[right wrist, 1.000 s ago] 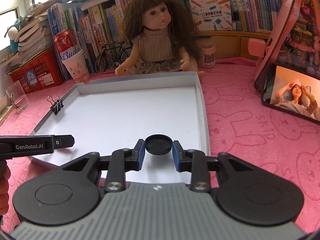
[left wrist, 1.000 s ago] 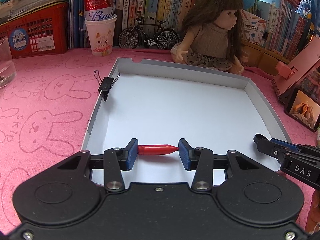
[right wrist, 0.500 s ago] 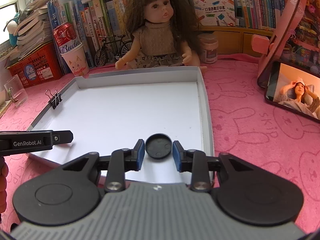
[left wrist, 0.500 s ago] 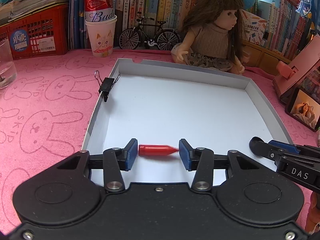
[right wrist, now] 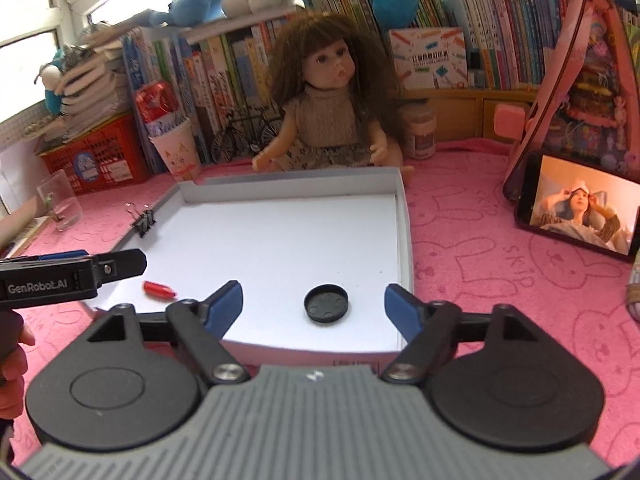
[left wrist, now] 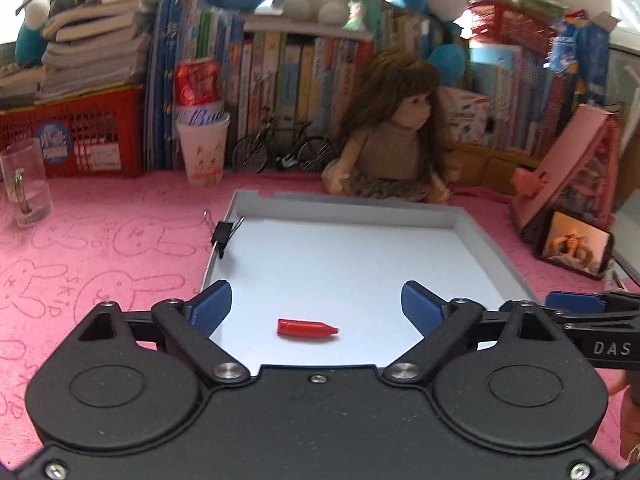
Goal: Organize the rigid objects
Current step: 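Withdraw both tools from the tray back toward the remaining objects, then grasp the black binder clip with the left tool while the right tool grasps a brown nut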
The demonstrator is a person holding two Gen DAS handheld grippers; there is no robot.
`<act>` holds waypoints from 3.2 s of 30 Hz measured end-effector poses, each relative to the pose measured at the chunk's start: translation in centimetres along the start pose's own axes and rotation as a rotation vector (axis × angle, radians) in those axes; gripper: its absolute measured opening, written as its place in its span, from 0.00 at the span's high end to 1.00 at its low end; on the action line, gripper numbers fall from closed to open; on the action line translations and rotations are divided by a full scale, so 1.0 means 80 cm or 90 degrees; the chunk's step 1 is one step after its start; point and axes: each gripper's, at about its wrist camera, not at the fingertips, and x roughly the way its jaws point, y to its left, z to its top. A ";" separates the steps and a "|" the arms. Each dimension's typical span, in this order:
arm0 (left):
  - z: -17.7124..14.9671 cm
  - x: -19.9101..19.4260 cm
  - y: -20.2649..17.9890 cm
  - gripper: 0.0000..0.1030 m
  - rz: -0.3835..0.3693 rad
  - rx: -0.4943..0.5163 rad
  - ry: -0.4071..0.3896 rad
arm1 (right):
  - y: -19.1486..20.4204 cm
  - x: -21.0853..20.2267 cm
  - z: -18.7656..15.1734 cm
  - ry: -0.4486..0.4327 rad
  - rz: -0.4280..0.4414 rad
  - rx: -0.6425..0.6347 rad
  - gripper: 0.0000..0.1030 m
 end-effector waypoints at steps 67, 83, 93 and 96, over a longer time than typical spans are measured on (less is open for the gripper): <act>-0.134 -0.156 0.014 0.13 -0.018 0.065 0.013 | -0.001 -0.146 -0.156 -0.066 -0.076 -0.087 0.03; -0.160 -0.174 0.014 0.61 -0.075 0.087 0.056 | 0.010 -0.140 -0.172 -0.025 -0.037 -0.114 0.32; -0.165 -0.170 0.001 0.70 -0.088 0.105 0.068 | 0.015 -0.136 -0.173 -0.023 -0.030 -0.125 0.46; -0.162 -0.166 0.009 0.70 -0.059 0.100 0.065 | 0.015 -0.135 -0.173 -0.023 -0.029 -0.125 0.46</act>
